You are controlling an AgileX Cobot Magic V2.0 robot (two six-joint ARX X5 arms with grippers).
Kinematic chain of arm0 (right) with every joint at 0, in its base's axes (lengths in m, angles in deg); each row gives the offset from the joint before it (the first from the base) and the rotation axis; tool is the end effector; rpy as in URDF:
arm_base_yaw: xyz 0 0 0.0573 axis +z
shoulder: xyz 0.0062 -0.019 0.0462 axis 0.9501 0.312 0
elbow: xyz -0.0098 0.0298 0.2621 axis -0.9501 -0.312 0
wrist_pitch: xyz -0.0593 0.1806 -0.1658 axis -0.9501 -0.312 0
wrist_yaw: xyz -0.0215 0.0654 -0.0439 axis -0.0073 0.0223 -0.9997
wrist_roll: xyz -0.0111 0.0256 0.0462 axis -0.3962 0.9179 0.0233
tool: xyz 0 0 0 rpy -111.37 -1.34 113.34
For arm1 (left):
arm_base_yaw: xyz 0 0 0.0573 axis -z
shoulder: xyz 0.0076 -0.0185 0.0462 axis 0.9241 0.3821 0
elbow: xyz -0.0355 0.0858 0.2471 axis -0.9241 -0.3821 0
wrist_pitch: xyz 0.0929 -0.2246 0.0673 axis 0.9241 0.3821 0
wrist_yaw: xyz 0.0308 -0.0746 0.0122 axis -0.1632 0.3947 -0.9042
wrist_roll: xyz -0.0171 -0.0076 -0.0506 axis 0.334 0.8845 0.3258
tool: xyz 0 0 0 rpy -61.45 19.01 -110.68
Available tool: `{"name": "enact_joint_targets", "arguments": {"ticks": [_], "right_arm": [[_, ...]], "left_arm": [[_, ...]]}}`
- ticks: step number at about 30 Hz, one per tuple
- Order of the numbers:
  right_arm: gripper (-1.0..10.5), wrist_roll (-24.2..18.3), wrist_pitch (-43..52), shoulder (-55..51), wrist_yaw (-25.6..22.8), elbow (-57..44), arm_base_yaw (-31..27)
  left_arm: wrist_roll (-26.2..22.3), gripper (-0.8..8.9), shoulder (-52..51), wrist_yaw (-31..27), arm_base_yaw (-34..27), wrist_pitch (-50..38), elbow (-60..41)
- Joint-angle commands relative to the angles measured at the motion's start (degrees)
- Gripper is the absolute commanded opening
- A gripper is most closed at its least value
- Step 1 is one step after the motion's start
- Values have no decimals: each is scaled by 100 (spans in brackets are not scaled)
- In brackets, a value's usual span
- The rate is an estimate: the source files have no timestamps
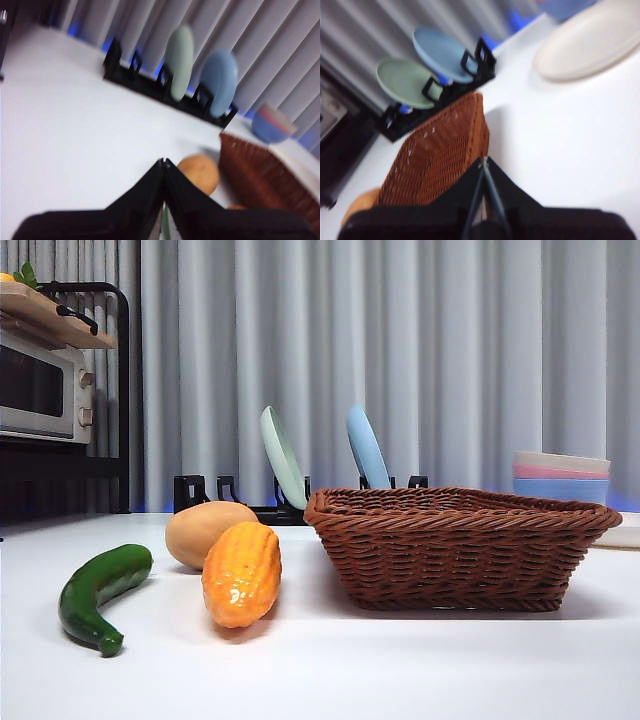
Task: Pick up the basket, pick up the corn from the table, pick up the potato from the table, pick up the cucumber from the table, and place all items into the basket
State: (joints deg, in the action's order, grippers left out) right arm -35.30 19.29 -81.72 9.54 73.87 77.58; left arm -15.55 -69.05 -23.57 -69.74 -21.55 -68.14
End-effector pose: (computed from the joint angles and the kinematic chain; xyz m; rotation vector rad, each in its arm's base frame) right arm 0.0931 0.0116 0.1717 0.5803 0.1614 0.1387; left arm 0.0936 -0.0048 0.1715 -0.5100 0.1115 -0.2356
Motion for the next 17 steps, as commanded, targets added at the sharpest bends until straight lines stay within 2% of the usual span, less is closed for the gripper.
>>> {"name": "enact_joint_targets", "arguments": {"ticks": [1,10,17], "right_arm": [[-10,-238,74,203,-166,352,-7],[-10,-1526,-11,1989,-162,1891,-7],[-9,-2098,-439,3832,-94,3333,-7]], "left_arm": [[98,-6,120,-168,-15,-33,474],[-343,-6,1646,-96,-13,190,1912],[-1252,-6,3394,662,-13,540,3156]]}}
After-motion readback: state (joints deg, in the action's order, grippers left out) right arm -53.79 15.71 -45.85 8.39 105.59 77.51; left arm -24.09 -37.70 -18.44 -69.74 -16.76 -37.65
